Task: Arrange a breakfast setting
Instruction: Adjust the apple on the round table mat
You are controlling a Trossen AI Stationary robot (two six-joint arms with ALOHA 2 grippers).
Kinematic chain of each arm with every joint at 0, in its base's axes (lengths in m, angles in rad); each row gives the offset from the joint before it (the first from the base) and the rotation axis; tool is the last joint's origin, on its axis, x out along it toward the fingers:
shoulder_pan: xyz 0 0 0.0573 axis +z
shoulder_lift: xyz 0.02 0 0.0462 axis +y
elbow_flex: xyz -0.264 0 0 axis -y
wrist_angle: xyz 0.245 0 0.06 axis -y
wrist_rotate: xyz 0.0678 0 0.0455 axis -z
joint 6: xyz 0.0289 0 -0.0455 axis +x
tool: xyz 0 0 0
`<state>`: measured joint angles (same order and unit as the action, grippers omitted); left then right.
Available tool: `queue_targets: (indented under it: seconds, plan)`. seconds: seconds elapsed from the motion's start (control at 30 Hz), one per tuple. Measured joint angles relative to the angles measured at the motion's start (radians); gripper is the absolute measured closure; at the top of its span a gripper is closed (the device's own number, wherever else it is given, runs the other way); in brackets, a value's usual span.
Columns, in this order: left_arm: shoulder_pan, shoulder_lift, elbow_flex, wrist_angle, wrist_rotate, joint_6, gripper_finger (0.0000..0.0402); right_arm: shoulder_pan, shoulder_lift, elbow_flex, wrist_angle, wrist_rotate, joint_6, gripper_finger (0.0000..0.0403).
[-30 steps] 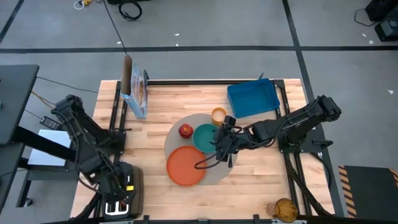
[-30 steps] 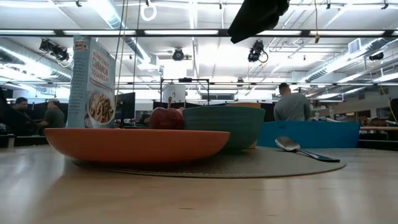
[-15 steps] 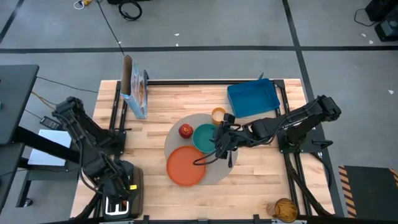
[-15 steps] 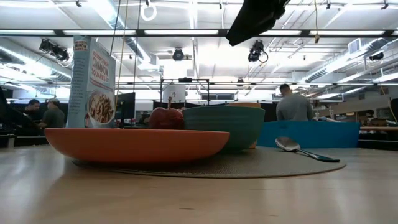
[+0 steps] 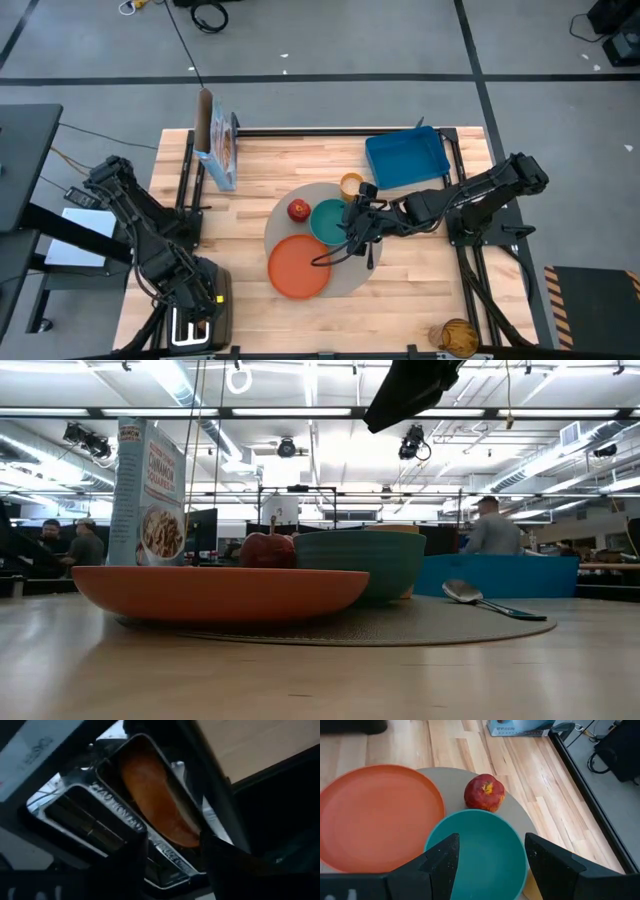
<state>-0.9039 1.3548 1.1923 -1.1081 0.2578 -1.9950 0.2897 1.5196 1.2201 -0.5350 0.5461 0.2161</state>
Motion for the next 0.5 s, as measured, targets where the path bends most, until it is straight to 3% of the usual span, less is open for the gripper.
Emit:
queue_targets:
  seconds: [0.2,0.5]
  plan:
    - [0.000,0.000,0.000,-0.079,-0.035,-0.041,0.0203,0.000,-0.001,-0.016,0.027,-0.002,-0.005,0.0169]
    - [0.038,-0.001,0.000,-0.073,-0.035,-0.062,0.0187,-0.017,-0.001,-0.101,0.137,-0.105,-0.018,0.0169]
